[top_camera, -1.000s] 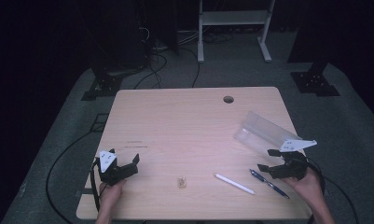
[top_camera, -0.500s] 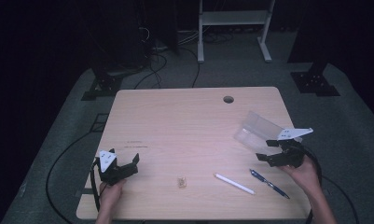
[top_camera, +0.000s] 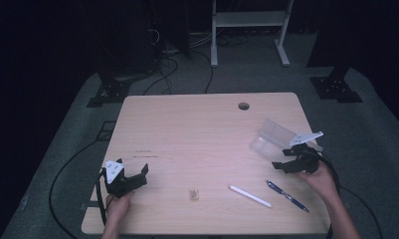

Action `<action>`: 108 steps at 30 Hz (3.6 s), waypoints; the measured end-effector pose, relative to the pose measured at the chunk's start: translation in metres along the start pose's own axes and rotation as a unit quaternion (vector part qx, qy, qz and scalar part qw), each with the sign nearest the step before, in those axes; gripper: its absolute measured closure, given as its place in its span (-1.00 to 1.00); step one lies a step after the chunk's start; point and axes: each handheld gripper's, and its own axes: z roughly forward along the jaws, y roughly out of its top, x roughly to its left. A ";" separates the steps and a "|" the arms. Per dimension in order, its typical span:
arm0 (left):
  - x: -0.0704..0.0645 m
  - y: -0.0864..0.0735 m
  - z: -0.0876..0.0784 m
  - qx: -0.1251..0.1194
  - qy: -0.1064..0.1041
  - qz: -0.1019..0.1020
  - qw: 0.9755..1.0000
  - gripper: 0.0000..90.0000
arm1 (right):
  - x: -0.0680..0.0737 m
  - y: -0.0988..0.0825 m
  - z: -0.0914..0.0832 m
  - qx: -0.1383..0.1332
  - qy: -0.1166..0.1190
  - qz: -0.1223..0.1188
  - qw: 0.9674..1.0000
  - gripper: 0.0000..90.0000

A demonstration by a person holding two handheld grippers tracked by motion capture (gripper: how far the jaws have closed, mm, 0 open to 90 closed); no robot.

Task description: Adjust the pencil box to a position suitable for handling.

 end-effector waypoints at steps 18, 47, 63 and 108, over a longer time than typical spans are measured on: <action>0.002 0.000 0.000 0.000 -0.002 -0.011 1.000 -1.00 | -0.007 -0.001 0.023 0.058 -0.026 -0.031 0.997 0.54; 0.004 0.000 0.000 0.003 -0.002 -0.020 1.000 -1.00 | 0.003 0.014 0.025 0.085 -0.037 -0.101 0.991 0.93; 0.005 0.000 0.000 0.001 -0.003 -0.022 1.000 -1.00 | 0.025 0.046 0.007 0.056 -0.020 -0.149 0.987 0.93; 0.007 0.000 0.001 0.008 -0.005 -0.034 0.999 -1.00 | 0.106 0.102 0.078 0.053 0.122 -0.259 0.957 0.92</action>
